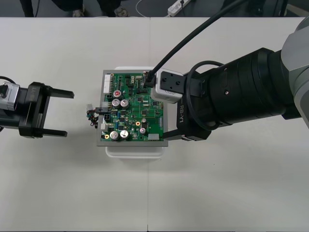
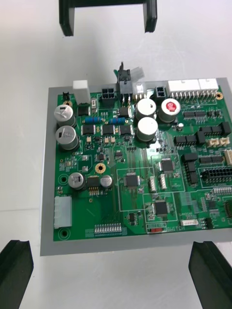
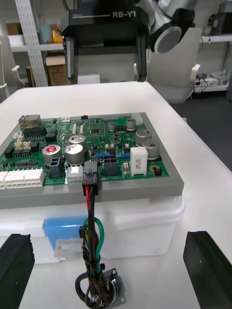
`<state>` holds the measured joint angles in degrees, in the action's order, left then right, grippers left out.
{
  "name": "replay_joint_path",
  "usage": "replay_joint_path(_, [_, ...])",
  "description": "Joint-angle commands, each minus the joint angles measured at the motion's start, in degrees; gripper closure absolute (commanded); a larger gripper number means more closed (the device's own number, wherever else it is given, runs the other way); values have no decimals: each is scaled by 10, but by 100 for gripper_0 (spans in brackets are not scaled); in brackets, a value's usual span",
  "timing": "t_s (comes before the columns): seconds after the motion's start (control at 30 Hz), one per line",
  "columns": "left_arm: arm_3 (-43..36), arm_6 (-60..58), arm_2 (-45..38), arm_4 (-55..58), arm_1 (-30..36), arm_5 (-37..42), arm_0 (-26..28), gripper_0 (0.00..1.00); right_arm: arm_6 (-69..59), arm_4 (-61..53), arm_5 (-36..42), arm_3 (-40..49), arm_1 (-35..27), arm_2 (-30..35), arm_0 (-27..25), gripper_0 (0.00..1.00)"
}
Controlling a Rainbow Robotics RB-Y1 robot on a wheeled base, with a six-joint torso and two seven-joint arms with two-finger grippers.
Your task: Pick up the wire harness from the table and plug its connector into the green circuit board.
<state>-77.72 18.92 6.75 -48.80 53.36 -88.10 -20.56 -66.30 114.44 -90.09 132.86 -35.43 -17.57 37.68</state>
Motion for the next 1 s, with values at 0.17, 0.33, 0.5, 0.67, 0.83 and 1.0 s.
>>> replay_joint_path(0.17, [-61, -136, -74, -39, 16, -19, 21, 10, 27, -53, 1, -20, -60, 18, -4, 6])
replay_joint_path(0.33, [-94, -157, -108, -72, 9, -19, 26, 10, 35, -69, 1, -30, -72, 20, -4, 6])
replay_joint_path(0.5, [-118, -207, -122, -86, 2, -19, 26, 10, 46, -111, 1, -55, -86, 33, -5, 6])
replay_joint_path(0.67, [-156, -251, -154, -121, -8, -19, 26, 10, 65, -156, 1, -76, -102, 54, -5, 6])
replay_joint_path(0.83, [-183, -293, -165, -136, -12, -19, 26, 9, 123, -214, 1, -104, -133, 61, -4, 6])
replay_joint_path(1.0, [-204, -306, -184, -166, -20, -19, 26, 10, 181, -263, 1, -130, -170, 64, -4, 6])
